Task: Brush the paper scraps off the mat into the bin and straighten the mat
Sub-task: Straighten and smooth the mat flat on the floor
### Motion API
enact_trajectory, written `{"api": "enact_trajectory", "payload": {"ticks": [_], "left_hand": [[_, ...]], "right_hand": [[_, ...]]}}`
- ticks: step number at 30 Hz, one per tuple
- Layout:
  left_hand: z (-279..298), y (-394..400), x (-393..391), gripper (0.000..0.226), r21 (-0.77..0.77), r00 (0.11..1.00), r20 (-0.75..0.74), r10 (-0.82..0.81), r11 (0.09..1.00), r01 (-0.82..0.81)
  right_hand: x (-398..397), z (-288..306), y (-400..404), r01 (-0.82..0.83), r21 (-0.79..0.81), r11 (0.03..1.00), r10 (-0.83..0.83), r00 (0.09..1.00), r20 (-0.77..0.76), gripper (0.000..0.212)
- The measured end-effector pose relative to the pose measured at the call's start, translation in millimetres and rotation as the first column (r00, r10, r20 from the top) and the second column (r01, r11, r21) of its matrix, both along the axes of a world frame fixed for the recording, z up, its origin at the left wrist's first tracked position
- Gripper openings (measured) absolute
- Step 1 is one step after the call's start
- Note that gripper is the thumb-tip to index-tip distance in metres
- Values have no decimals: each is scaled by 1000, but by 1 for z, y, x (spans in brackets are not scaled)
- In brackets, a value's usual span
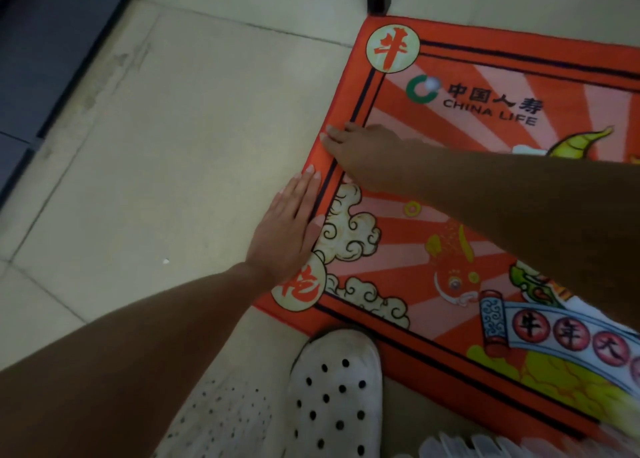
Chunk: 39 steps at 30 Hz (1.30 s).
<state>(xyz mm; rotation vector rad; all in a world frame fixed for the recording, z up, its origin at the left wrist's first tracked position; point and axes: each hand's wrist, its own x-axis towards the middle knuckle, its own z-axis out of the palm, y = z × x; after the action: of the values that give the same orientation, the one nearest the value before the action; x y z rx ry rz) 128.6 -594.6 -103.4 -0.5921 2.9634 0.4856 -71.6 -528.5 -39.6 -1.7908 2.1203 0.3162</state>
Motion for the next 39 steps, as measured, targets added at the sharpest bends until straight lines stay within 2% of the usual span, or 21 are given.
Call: {"api": "enact_trajectory", "payload": {"ticks": [3,8,12,21,35,39], "left_hand": [[-3,-4,1,61,-25,1000,11,-26,999,26],[-1,-4,5,61,-22,999,20,-43,999,43],[3,12,40,60,42,1000,0,-15,999,15],[4,19,76,62,45,998,46,-33,999,31],[7,18,65,64,41,999,47,3,999,-5],[2,15,45,63,43,999,22,43,998,-44]], "right_hand": [[31,-3,11,-58,-12,998,58,998,13,63],[42,-12,10,52,25,998,-52,999,10,71],[44,-13,9,68,60,996,-68,998,8,77],[50,-20,9,103,37,994,-102,994,-26,76],[49,-24,12,143,-8,990,-142,988,54,80],[47,-27,15,139,-70,988,-133,988,73,73]]}}
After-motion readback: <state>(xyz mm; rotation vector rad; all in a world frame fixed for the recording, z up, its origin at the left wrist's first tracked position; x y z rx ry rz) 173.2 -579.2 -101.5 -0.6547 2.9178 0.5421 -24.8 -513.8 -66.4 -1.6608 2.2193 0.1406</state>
